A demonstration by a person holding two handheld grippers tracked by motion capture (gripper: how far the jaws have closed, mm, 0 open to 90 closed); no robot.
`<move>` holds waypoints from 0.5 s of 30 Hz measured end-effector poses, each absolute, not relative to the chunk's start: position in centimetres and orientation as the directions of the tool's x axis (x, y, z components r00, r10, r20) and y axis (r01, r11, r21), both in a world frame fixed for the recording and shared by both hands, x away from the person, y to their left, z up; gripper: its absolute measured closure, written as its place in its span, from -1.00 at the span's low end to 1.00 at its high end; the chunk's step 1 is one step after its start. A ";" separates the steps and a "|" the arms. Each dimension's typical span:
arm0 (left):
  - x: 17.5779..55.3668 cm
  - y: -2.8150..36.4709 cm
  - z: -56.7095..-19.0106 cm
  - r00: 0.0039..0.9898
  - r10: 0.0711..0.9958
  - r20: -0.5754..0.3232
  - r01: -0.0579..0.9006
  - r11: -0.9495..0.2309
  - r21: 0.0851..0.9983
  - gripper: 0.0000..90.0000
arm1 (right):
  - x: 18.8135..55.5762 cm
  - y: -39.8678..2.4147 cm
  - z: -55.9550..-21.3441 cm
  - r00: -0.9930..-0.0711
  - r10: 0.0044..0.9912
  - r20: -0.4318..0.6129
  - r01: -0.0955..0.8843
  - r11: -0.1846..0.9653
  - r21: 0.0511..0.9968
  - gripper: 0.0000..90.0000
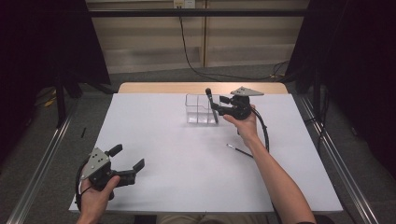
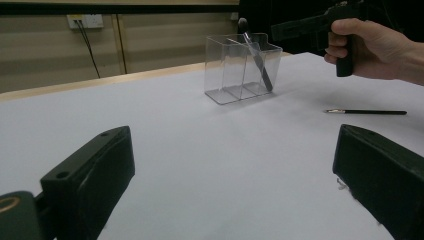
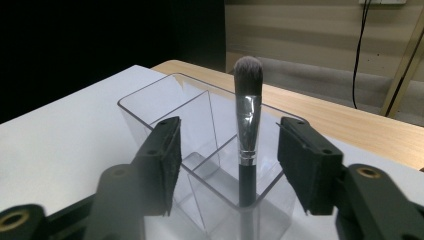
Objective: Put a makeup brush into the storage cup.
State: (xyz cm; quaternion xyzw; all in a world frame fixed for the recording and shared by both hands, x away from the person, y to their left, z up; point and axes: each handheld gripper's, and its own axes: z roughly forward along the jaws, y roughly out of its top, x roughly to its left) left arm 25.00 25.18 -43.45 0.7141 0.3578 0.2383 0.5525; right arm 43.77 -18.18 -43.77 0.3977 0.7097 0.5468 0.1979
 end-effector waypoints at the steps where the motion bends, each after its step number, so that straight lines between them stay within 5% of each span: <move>1: 25.0 25.2 -43.5 0.630 0.774 -0.057 0.249 -0.132 0.959 -0.93 | 43.6 -18.2 -43.7 -0.606 0.780 0.155 0.346 0.083 0.935 -0.17; 15: 25.0 25.5 -43.5 0.623 0.780 -0.060 0.248 -0.125 0.961 -0.93 | 41.1 -20.1 -42.8 -0.620 0.763 0.181 0.353 0.065 0.933 -0.73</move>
